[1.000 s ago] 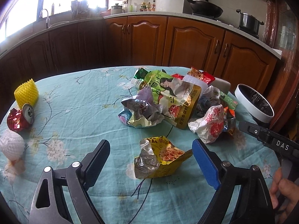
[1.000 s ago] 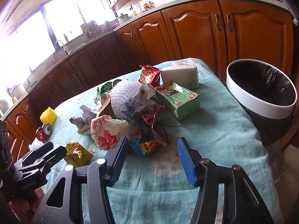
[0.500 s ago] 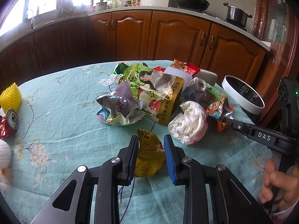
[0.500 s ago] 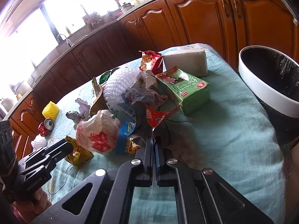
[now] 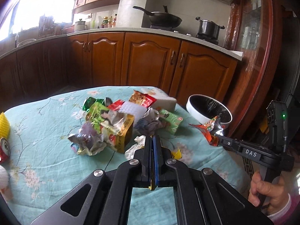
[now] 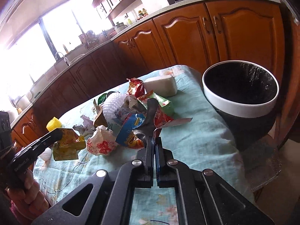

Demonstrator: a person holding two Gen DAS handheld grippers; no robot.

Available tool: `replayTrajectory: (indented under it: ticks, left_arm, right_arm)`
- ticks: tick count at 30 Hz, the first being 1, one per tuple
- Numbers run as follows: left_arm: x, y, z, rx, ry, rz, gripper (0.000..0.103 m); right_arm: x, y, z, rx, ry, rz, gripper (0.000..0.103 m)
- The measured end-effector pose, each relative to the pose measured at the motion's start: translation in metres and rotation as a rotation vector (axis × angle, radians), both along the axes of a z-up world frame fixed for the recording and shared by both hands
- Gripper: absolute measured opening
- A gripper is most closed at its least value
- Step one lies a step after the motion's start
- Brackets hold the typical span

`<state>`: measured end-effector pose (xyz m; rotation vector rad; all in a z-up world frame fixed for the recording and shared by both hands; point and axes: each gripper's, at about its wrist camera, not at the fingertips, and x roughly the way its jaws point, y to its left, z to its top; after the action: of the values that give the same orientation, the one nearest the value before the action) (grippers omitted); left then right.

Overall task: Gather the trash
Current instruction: 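Carry both wrappers over the trash bin and open both grippers, then return both grippers to the table toward the remaining trash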

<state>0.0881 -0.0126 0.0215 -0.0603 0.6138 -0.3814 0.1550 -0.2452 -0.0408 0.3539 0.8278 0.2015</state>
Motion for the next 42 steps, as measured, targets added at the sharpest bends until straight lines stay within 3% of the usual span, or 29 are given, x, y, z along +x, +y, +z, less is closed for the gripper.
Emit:
replayTrajectory:
  ticks: [8,17,26,34,36,39,40,41,42]
  left_arm:
    - [0.033,-0.054,0.004,-0.005,-0.012,-0.112,0.001]
    - [0.116,-0.128,-0.012,-0.002,0.029,-0.18,0.001]
    - [0.209,-0.197,-0.025,-0.013,0.103,-0.202,0.001]
    - [0.265,-0.244,-0.046,0.013,0.179,-0.192,0.001]
    - [0.274,-0.251,-0.052,0.023,0.199,-0.198,0.002]
    - [0.275,-0.259,-0.057,0.026,0.224,-0.195,0.024]
    - [0.277,-0.261,-0.058,0.024,0.222,-0.192,0.036]
    - [0.278,-0.261,-0.058,0.023,0.221,-0.185,0.05]
    - [0.274,-0.261,-0.059,0.018,0.218,-0.179,0.055]
  right_arm:
    - [-0.001,-0.054,0.009,-0.019,-0.011,-0.097,0.001]
    - [0.018,-0.11,0.012,-0.06,0.006,-0.173,0.001]
    - [0.057,-0.155,0.003,-0.092,0.048,-0.193,0.001]
    - [0.087,-0.176,-0.011,-0.126,0.114,-0.181,0.002]
    - [0.092,-0.177,-0.015,-0.127,0.134,-0.176,0.007]
    - [0.096,-0.179,-0.021,-0.112,0.162,-0.175,0.009]
    - [0.097,-0.181,-0.022,-0.111,0.168,-0.181,0.012]
    - [0.097,-0.184,-0.023,-0.103,0.17,-0.186,0.023]
    - [0.097,-0.185,-0.023,-0.09,0.168,-0.191,0.033]
